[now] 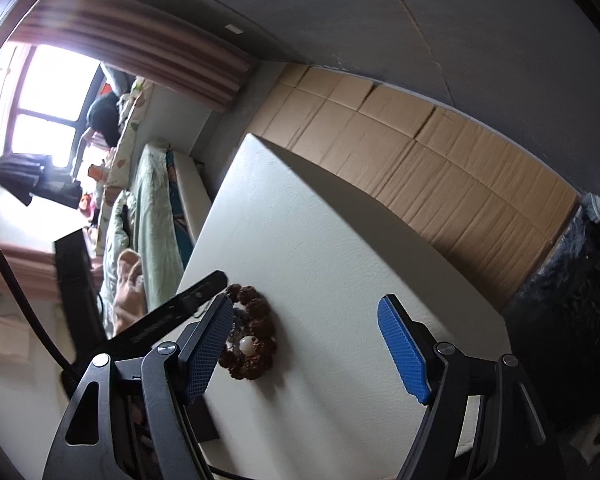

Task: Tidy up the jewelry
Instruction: 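Carry the silver hoop to the box with the left tool while the right tool grasps the brown bead bracelet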

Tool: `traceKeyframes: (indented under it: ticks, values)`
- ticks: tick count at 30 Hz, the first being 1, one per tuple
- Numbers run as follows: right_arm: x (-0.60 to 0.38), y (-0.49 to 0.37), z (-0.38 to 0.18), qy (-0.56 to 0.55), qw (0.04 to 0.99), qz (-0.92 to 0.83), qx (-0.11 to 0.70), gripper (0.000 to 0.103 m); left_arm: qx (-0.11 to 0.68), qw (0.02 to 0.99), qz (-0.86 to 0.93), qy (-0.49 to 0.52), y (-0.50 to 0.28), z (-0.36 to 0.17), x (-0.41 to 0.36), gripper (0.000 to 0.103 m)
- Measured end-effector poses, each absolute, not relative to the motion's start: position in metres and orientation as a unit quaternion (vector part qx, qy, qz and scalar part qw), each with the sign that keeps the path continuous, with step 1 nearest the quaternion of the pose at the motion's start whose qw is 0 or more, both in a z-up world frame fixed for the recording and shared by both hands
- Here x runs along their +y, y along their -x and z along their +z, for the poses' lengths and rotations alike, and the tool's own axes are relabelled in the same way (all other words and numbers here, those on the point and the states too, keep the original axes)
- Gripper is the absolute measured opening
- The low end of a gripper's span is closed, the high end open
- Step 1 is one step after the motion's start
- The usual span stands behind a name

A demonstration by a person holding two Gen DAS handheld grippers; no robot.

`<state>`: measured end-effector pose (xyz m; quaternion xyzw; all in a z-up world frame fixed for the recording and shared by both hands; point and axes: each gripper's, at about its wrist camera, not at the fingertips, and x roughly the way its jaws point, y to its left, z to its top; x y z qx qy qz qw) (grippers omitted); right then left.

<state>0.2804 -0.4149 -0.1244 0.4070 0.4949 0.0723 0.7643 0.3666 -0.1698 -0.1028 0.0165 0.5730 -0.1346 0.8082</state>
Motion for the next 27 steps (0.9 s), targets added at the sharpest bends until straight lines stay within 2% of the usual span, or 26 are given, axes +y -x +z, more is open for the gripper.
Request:
traceKeyframes:
  ticks: [16, 19, 23, 27]
  values:
    - [-0.362, -0.291, -0.107, -0.318, 0.795, 0.137, 0.499, 0.073, 0.528, 0.836, -0.136, 0.068, -0.323, -0.069, -0.084, 0.052]
    - [-0.344, -0.297, -0.105, -0.316, 0.788, 0.168, 0.501, 0.070, 0.514, 0.844, -0.129, 0.079, -0.321, -0.059, -0.071, 0.052]
    - [-0.315, -0.314, -0.108, -0.324, 0.767, 0.204, 0.516, 0.061, 0.500, 0.851, -0.127, 0.093, -0.317, -0.049, -0.058, 0.052]
    - [-0.284, -0.323, -0.114, -0.283, 0.770, 0.198, 0.537, 0.060, 0.486, 0.860, -0.117, 0.105, -0.306, -0.041, -0.037, 0.052]
